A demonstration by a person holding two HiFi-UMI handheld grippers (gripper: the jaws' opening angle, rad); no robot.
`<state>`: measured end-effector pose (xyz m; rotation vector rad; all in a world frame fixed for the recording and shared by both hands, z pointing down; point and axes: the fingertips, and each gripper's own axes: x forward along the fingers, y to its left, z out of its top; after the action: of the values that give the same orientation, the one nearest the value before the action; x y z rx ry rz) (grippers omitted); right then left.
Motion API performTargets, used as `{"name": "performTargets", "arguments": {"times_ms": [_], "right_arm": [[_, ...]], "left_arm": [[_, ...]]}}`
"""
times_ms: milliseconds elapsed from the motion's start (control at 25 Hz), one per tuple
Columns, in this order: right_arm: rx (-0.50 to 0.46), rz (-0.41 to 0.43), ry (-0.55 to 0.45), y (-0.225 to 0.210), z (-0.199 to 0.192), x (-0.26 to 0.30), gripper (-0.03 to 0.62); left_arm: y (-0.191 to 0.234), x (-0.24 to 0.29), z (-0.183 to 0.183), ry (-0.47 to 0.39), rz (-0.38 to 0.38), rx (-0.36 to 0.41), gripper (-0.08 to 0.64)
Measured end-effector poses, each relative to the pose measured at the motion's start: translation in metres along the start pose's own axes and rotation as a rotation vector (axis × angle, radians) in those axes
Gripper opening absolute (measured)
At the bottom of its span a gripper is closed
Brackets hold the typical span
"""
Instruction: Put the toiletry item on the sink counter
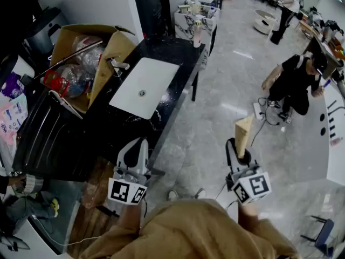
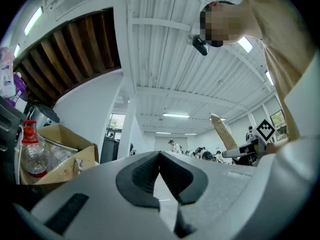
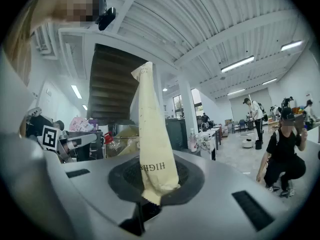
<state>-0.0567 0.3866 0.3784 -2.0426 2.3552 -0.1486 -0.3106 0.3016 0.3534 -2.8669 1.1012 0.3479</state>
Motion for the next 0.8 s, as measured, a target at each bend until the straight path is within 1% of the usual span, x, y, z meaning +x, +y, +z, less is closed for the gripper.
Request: {"name": "performTargets", "arguments": {"times_ms": [360,640,800], "right_arm": [[0.01,0.017,0.003,-0.015,-0.004,0.0,0.032],[0.008,0.021,0.002,-0.038,-0.001,-0.008,0.032],[0.02,0.052,-0.001,-0.052,-0.002,-0.019,0.032]], "left_arm": [[-0.013,0.015,-0.004,-0.005,-0.011,0.007,0.003],[-0.034,0.031,-0.006,-0.006,-0.014,0.005,0.003],[-0.052,0.043,-0.011,0.001,-0.015,0.0,0.003]]}}
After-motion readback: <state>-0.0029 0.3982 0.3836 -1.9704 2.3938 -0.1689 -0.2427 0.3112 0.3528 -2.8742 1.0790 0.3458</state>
